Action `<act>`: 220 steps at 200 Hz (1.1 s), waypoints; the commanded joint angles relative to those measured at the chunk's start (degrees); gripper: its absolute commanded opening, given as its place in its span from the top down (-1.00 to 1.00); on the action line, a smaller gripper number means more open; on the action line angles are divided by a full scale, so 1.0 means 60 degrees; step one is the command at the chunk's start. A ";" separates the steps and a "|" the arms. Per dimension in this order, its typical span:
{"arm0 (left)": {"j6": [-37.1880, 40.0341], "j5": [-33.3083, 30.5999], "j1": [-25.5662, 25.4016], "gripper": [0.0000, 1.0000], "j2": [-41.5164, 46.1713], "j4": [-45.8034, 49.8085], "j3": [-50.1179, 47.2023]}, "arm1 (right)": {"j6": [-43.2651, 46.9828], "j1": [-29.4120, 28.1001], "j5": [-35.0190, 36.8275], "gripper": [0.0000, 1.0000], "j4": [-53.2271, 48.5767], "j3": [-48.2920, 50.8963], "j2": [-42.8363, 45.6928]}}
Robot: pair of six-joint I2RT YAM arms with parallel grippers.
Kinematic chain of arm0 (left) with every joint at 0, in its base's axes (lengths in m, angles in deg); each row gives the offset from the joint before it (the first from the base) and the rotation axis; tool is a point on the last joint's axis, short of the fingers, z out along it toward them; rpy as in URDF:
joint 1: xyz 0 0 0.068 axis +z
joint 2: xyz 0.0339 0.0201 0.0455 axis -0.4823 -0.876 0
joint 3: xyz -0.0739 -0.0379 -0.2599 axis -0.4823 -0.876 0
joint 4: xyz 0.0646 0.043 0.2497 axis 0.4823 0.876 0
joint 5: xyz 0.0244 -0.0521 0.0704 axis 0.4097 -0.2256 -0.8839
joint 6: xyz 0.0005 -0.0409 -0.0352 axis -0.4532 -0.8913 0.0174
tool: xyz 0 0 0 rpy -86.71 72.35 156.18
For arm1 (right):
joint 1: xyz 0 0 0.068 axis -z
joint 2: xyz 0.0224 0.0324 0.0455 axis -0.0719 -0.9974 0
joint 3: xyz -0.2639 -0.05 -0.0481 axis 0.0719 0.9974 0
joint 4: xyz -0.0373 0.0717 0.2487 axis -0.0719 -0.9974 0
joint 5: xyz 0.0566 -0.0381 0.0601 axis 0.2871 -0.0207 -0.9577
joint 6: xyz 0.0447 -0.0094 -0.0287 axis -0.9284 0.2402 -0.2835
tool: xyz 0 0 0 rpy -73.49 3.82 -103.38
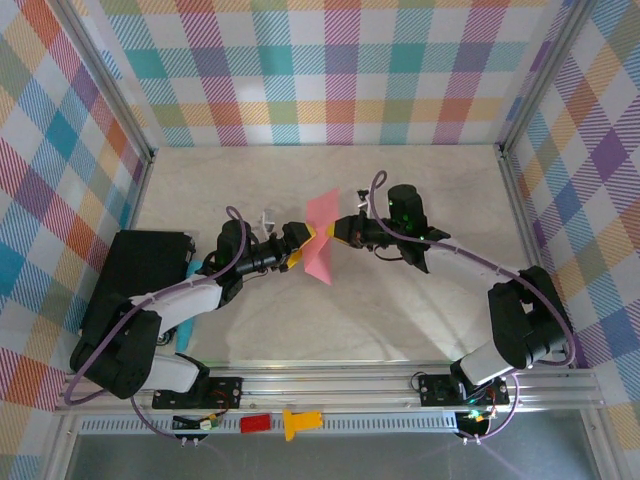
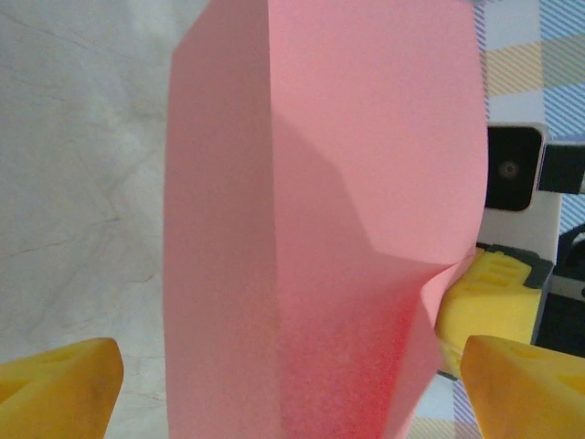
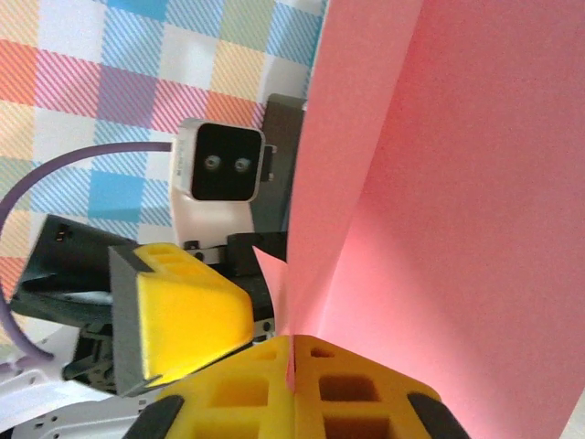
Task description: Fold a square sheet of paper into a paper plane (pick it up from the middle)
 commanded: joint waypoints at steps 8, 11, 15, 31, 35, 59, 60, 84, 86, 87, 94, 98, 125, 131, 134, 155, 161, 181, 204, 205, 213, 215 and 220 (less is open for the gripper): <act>-0.0787 0.0581 0.0020 -0.80 -0.0250 -0.1630 -0.0082 | -0.0593 0.0072 -0.0620 1.00 0.1026 -0.0105 0.0071; -0.0817 0.0595 0.0008 -0.79 -0.0261 -0.1708 -0.0073 | -0.0661 0.0072 -0.0654 1.00 0.1097 -0.0091 0.0059; -0.0874 0.0610 -0.0002 -0.76 -0.0285 -0.1814 -0.0079 | -0.0712 0.0072 -0.0693 1.00 0.1197 -0.0066 0.0035; -0.1101 0.0676 0.0002 -0.65 -0.0397 -0.2311 -0.0057 | -0.0887 0.0106 -0.0793 1.00 0.1379 -0.0020 -0.0034; -0.1177 0.0697 0.0002 -0.61 -0.0413 -0.2455 -0.0071 | -0.0889 0.0118 -0.0805 1.00 0.1379 -0.0012 -0.0045; -0.1446 0.0757 -0.0002 -0.31 -0.0500 -0.3071 -0.0088 | -0.0895 0.0175 -0.0819 1.00 0.1367 0.0054 -0.0074; -0.1450 0.0753 -0.0002 -0.29 -0.0502 -0.3080 -0.0087 | -0.0898 0.0177 -0.0816 1.00 0.1351 0.0054 -0.0074; -0.1268 0.0572 0.0005 -0.03 -0.0374 -0.2984 -0.0115 | -0.0838 0.0232 -0.0776 0.99 0.1133 0.0082 -0.0092; -0.1240 0.0551 0.0003 -0.02 -0.0343 -0.2935 -0.0115 | -0.0834 0.0236 -0.0770 0.99 0.1120 0.0084 -0.0090; -0.1223 0.0541 0.0008 0.00 -0.0335 -0.2910 -0.0115 | -0.0831 0.0236 -0.0769 0.99 0.1103 0.0091 -0.0097; -0.1108 0.0466 0.0012 0.04 -0.0268 -0.2743 -0.0115 | -0.0834 0.0248 -0.0768 0.99 0.1085 0.0120 -0.0102; -0.1066 0.0428 0.0012 0.07 -0.0224 -0.2656 -0.0115 | -0.0825 0.0238 -0.0768 0.98 0.1086 0.0139 -0.0104; -0.0833 0.0296 0.0027 0.23 -0.0039 -0.2331 -0.0130 | -0.0799 0.0281 -0.0717 0.96 0.1008 0.0227 -0.0080; -0.0812 0.0296 0.0028 0.26 -0.0025 -0.2302 -0.0119 | -0.0776 0.0292 -0.0702 0.96 0.0983 0.0240 -0.0081; -0.0798 0.0296 0.0038 0.27 -0.0020 -0.2299 -0.0120 | -0.0766 0.0291 -0.0709 0.95 0.0974 0.0245 -0.0075; -0.0781 0.0303 0.0033 0.38 -0.0019 -0.2299 -0.0102 | -0.0743 0.0301 -0.0689 0.92 0.0938 0.0260 -0.0082; -0.0768 0.0312 0.0042 0.40 -0.0028 -0.2299 -0.0101 | -0.0725 0.0310 -0.0693 0.91 0.0918 0.0262 -0.0091; -0.0741 0.0296 0.0042 0.51 -0.0049 -0.2299 -0.0089 | -0.0688 0.0318 -0.0680 0.86 0.0854 0.0303 -0.0114; -0.0668 0.0268 0.0056 0.64 -0.0082 -0.2224 -0.0071 | -0.0589 0.0333 -0.0587 0.69 0.0796 0.0411 -0.0101; -0.0659 0.0267 0.0056 0.64 -0.0087 -0.2217 -0.0071 | -0.0584 0.0336 -0.0583 0.68 0.0794 0.0416 -0.0095; -0.0601 0.0274 0.0056 0.67 -0.0093 -0.2152 -0.0050 | -0.0527 0.0347 -0.0475 0.61 0.0740 0.0471 -0.0062; -0.0590 0.0268 0.0056 0.68 -0.0093 -0.2141 -0.0044 | -0.0496 0.0352 -0.0450 0.59 0.0707 0.0474 -0.0049; -0.0552 0.0260 0.0056 0.69 -0.0102 -0.2079 -0.0037 | -0.0458 0.0367 -0.0355 0.53 0.0601 0.0496 -0.0020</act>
